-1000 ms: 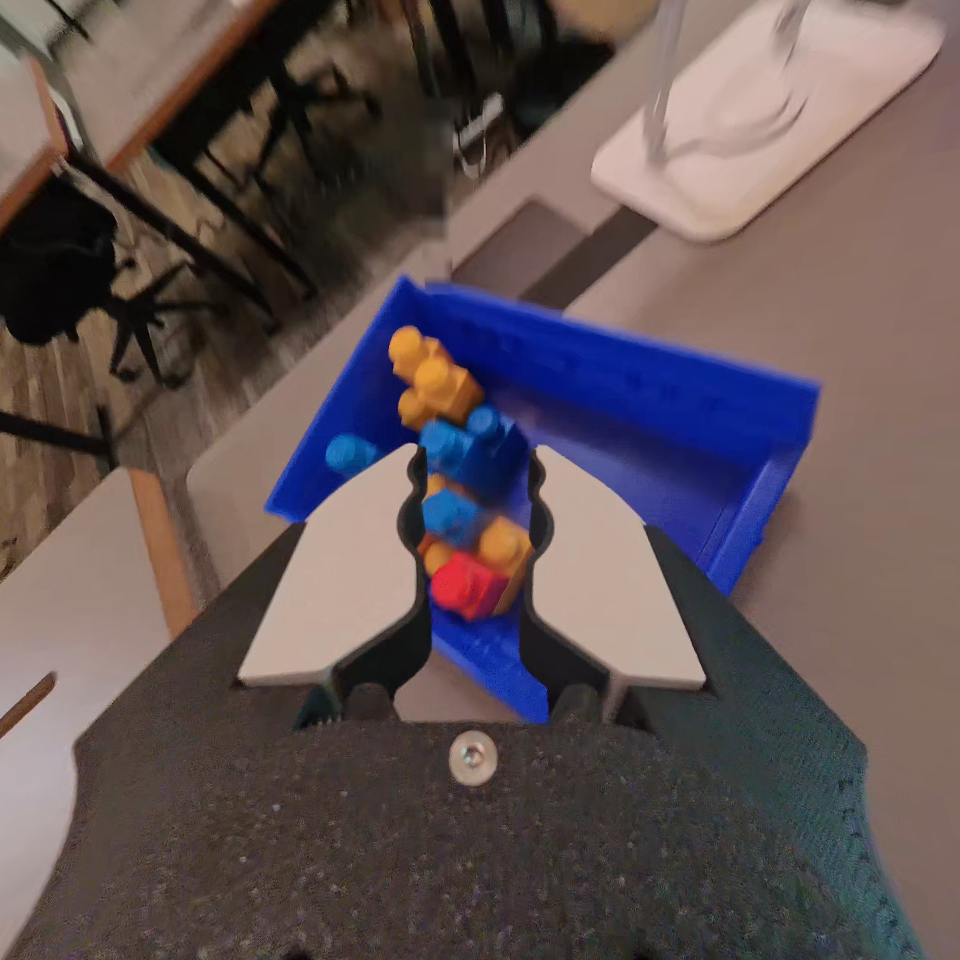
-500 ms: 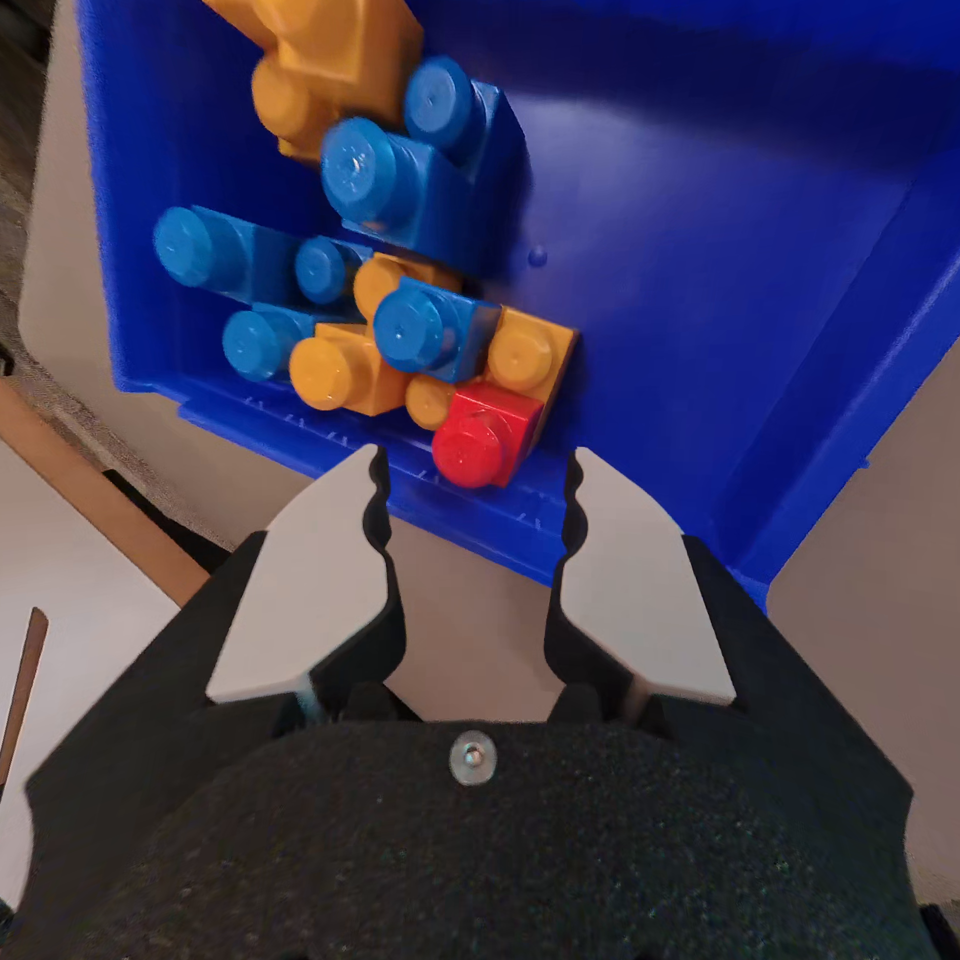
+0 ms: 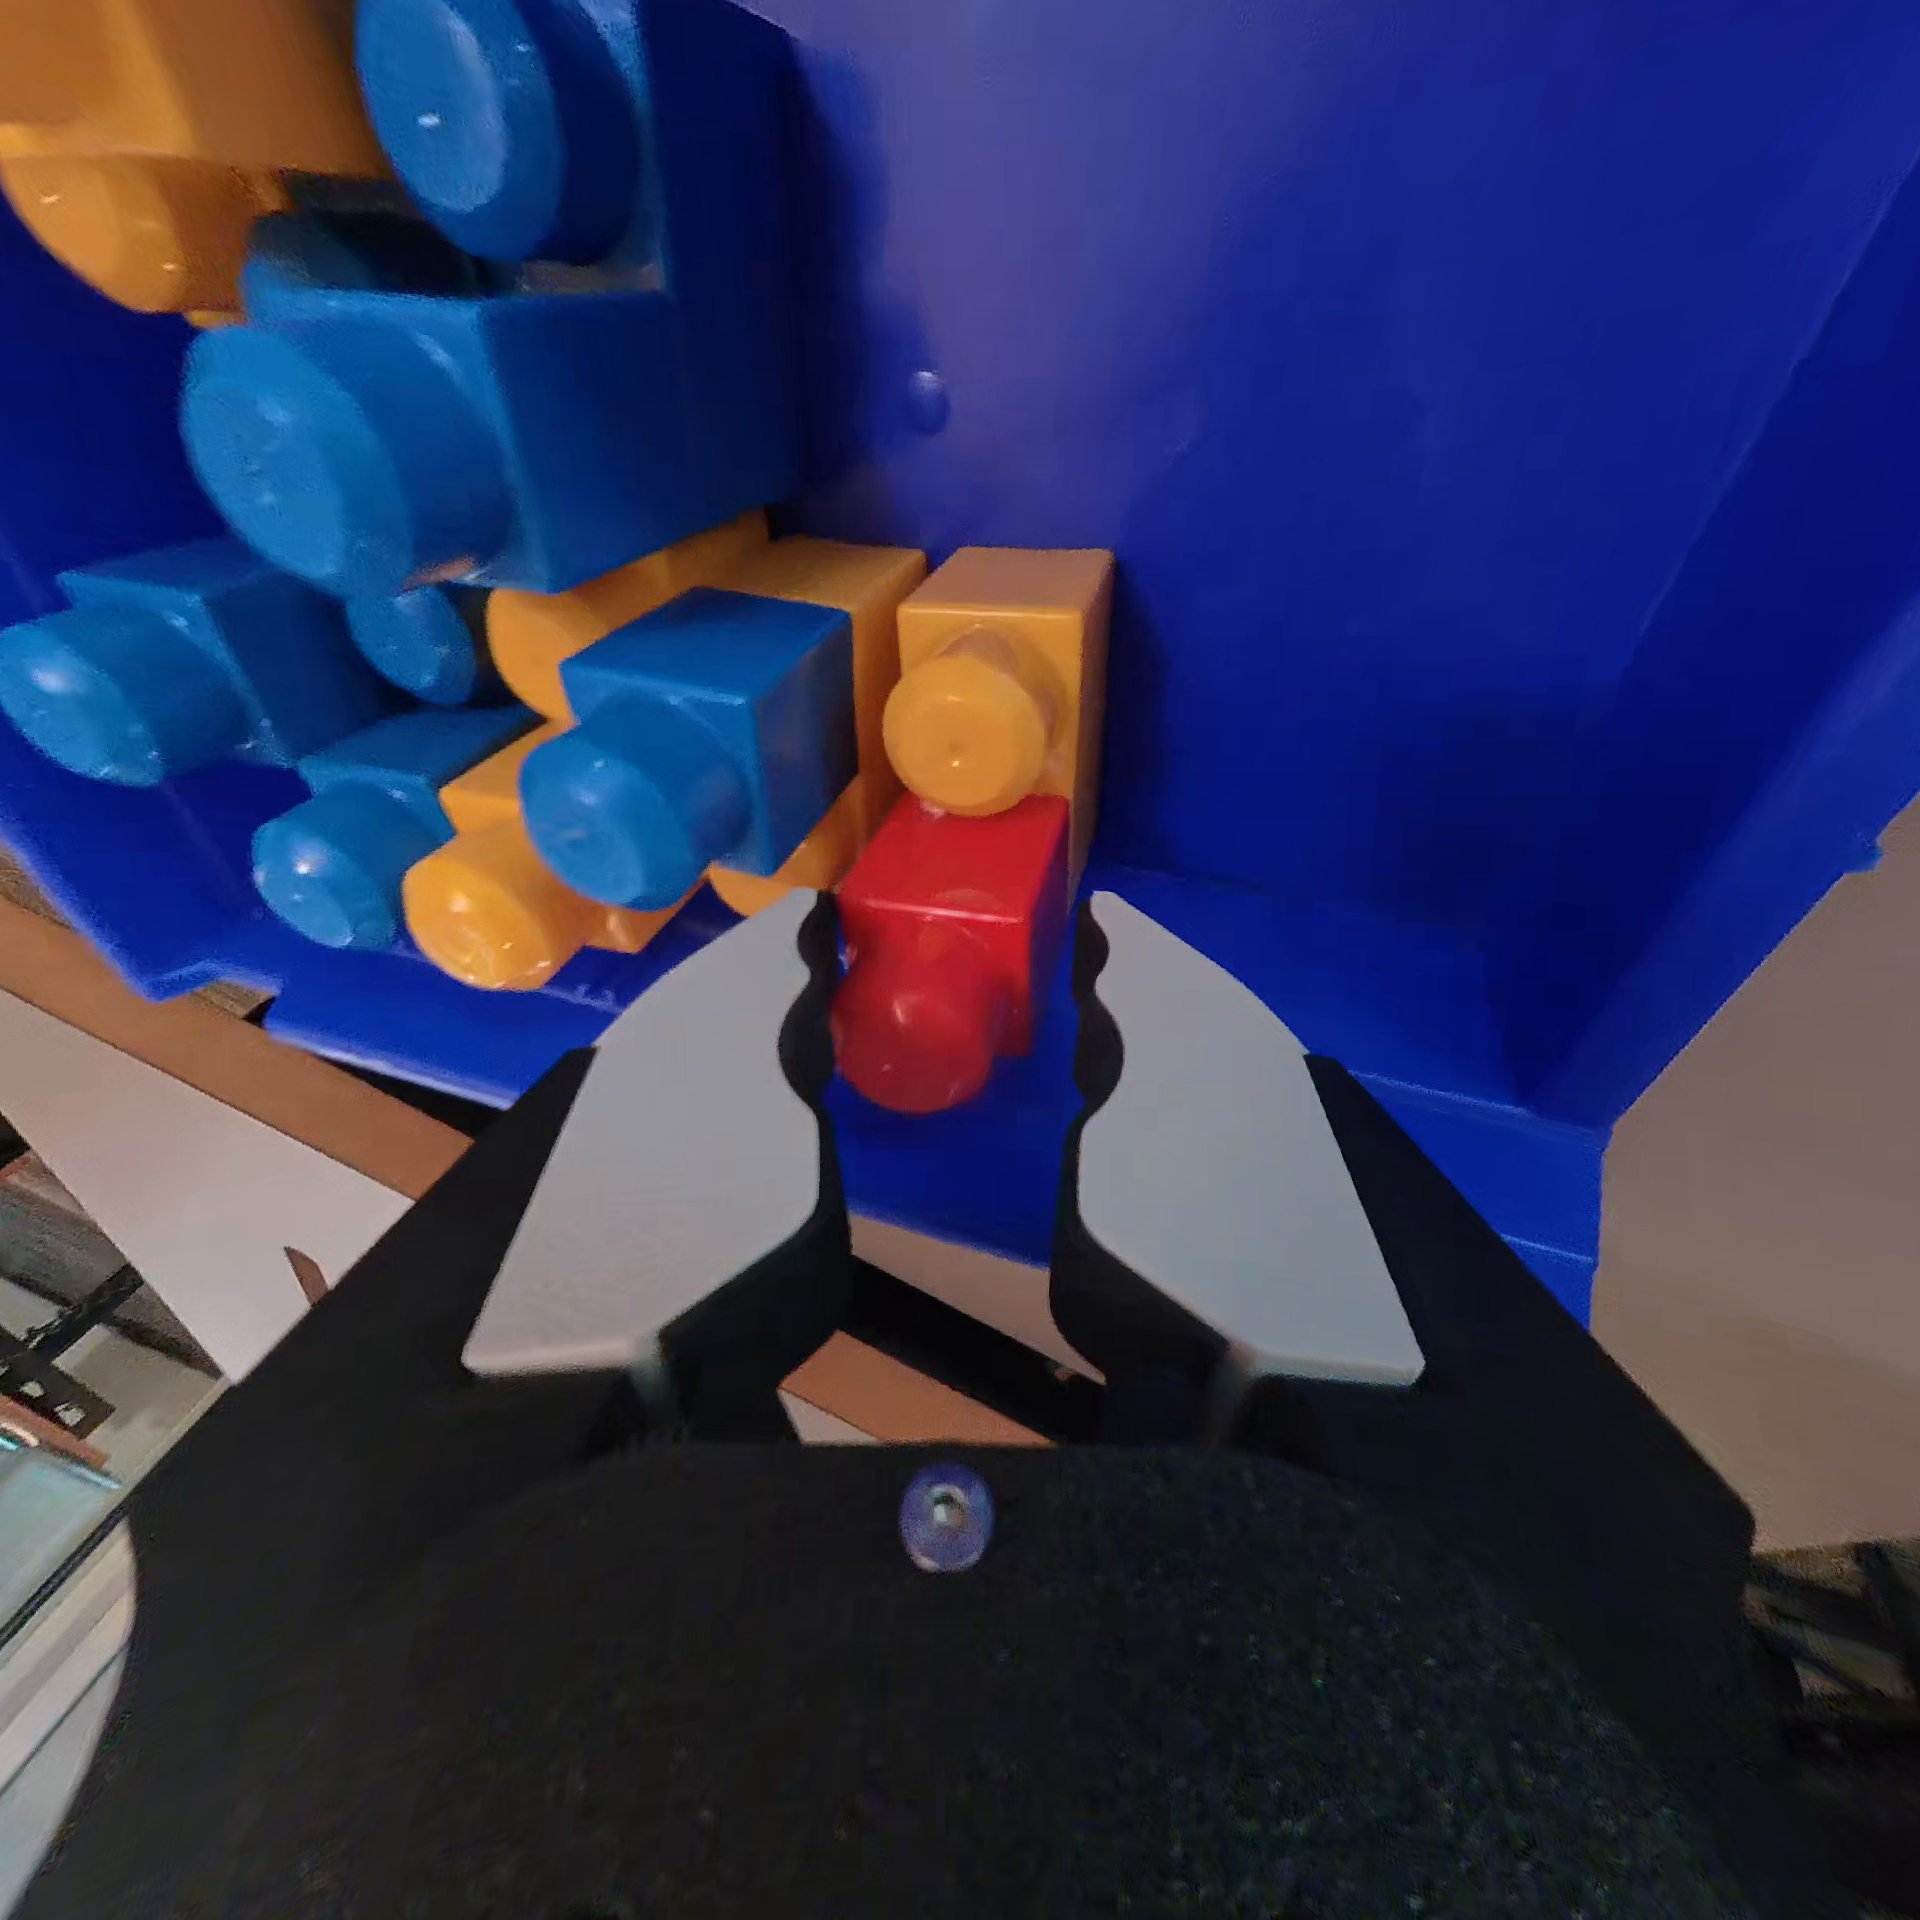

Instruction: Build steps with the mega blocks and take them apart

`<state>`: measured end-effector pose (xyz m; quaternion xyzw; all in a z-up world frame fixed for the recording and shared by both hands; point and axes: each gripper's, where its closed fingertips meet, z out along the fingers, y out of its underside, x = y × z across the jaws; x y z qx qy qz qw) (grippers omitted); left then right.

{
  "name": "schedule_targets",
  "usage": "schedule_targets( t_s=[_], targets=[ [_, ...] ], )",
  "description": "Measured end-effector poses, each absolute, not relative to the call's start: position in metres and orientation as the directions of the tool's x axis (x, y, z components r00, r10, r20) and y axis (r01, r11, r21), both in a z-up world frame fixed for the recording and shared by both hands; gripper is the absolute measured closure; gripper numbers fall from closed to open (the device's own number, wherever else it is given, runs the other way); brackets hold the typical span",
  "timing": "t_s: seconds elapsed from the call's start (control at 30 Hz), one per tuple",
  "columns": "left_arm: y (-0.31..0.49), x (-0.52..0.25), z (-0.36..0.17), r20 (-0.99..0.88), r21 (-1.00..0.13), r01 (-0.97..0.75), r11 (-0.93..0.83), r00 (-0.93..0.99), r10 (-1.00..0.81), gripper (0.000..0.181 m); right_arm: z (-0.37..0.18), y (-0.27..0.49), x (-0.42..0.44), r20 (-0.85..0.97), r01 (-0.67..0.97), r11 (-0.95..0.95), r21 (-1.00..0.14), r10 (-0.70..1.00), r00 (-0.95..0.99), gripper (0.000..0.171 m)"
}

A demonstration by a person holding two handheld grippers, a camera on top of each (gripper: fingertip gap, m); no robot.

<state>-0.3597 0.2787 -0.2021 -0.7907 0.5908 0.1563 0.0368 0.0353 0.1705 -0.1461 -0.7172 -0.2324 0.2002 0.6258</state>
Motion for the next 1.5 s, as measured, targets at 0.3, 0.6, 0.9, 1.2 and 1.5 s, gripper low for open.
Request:
schedule_targets(
  t_s=[0.3, 0.6, 0.9, 1.2, 1.5],
  targets=[
    [0.265, -0.345, -0.192, -0.305, 0.205, -0.953, -0.221, 0.153, -0.940, 0.143, -0.145, 0.169, 0.034, 0.002, 0.083, -0.109, -0.991, 0.594, 0.804, 0.171],
    [0.236, -0.241, -0.095, -0.420, -0.312, -0.950, -0.019, 0.156, -0.894, 0.143, -0.137, 0.163, 0.028, 0.015, 0.070, -0.063, -0.996, 0.626, 0.780, 0.171],
    [0.169, -0.127, -0.064, -0.277, -0.826, -0.544, 0.147, 0.165, -0.947, 0.143, -0.099, 0.134, 0.011, 0.043, -0.053, 0.100, -0.994, 0.766, 0.642, 0.156],
    [0.124, -0.053, -0.094, -0.046, -0.979, -0.202, 0.037, 0.038, -0.998, 0.144, -0.097, 0.113, 0.001, 0.010, -0.038, 0.031, -0.999, 0.895, 0.447, 0.112],
    [0.100, -0.024, -0.126, 0.034, -0.981, -0.194, -0.016, -0.088, -0.996, 0.144, -0.124, 0.098, -0.015, 0.011, 0.079, -0.015, -0.997, 0.946, 0.325, 0.134]
  ],
)
